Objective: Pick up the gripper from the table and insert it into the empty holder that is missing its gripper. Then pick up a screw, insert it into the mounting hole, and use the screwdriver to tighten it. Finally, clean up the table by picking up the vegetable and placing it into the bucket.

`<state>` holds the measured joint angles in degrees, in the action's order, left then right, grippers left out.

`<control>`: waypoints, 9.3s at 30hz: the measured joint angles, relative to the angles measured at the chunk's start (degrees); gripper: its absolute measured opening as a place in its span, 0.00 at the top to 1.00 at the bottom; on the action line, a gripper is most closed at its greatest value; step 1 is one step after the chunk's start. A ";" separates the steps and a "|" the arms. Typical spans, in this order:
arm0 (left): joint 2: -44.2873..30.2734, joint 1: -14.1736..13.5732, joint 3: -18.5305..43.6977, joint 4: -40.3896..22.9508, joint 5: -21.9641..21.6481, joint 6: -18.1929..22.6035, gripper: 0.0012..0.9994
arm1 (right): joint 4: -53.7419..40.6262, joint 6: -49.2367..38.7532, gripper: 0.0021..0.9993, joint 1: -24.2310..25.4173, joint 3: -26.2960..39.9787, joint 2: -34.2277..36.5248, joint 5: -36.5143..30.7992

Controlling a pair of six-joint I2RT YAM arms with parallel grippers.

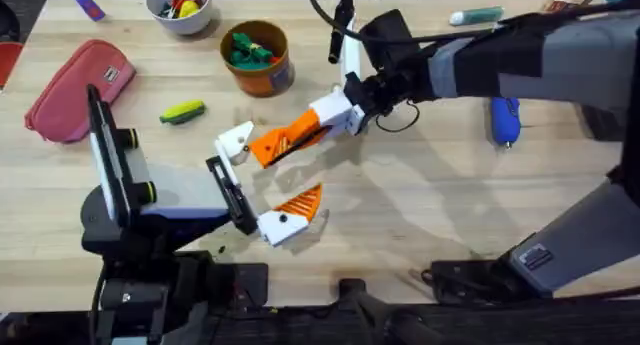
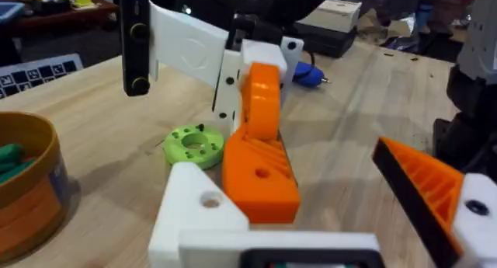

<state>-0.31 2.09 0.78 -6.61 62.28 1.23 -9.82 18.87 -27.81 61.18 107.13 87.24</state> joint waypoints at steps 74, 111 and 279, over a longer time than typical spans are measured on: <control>0.02 0.11 0.00 0.28 -2.09 -0.15 0.01 | 11.99 12.84 0.99 -4.66 6.83 4.93 -2.31; 0.02 0.22 0.00 0.33 -2.53 -0.24 0.01 | 34.62 35.20 0.99 -4.81 1.65 5.01 -3.25; 0.00 0.31 0.00 0.22 -1.64 -1.22 0.01 | -56.68 -7.33 0.17 1.21 35.46 -8.87 -92.48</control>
<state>-0.32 2.39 0.78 -6.39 60.64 0.01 -66.50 11.54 -26.59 96.64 98.26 -5.24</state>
